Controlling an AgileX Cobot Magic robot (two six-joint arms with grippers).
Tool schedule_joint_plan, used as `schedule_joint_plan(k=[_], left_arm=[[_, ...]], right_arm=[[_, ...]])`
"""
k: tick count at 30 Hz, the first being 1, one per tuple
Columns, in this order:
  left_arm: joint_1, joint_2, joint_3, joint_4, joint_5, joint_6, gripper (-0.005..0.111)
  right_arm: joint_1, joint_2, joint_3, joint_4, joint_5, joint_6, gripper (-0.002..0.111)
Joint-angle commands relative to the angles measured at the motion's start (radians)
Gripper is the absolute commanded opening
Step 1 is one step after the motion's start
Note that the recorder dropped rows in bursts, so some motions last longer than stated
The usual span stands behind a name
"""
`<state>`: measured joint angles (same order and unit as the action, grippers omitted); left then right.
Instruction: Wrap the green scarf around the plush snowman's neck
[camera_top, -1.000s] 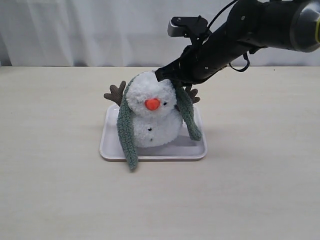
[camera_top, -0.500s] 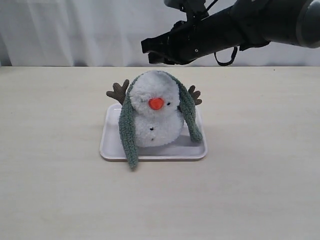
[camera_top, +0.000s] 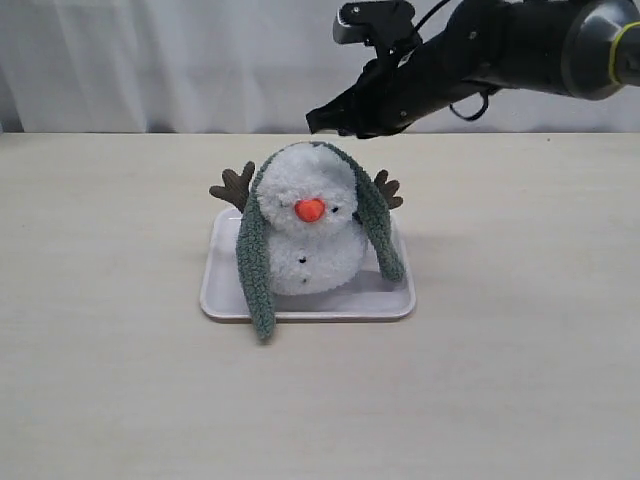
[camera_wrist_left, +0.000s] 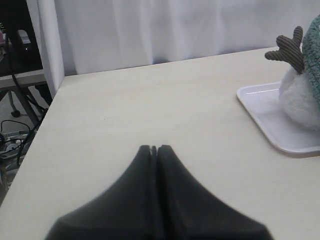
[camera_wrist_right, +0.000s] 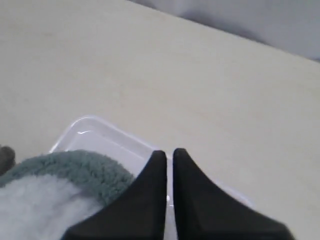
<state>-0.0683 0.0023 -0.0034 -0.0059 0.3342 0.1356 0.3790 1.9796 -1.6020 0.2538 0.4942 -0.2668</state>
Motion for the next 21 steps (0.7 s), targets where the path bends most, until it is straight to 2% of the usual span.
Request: schedule_joint_plan(k=[1, 3, 4, 7, 12, 16, 21], left_arm=[[0.003, -0.002, 0.003, -0.003, -0.011, -0.002, 0.000], [0.003, -0.002, 0.003, -0.003, -0.011, -0.002, 0.000], [0.003, -0.002, 0.003, -0.003, -0.011, -0.002, 0.000], [0.003, -0.002, 0.003, -0.003, -0.009, -0.002, 0.000], [0.003, -0.002, 0.003, -0.003, -0.009, -0.002, 0.000], [0.003, -0.002, 0.003, -0.003, -0.009, -0.002, 0.000], [0.003, -0.002, 0.003, -0.003, -0.009, -0.002, 0.000]], right_arm=[[0.020, -0.014, -0.141, -0.419, 0.188, 0.279, 0.004], [0.032, -0.005, -0.238, -0.585, 0.382, 0.436, 0.004], [0.032, 0.009, -0.297, -0.617, 0.495, 0.446, 0.004], [0.016, 0.063, -0.478, -0.551, 0.727, 0.363, 0.004], [-0.019, 0.143, -0.656, -0.178, 0.727, 0.197, 0.004], [0.026, 0.218, -0.726, -0.192, 0.727, 0.170, 0.004], [0.114, 0.283, -0.735, -0.217, 0.727, 0.144, 0.004]])
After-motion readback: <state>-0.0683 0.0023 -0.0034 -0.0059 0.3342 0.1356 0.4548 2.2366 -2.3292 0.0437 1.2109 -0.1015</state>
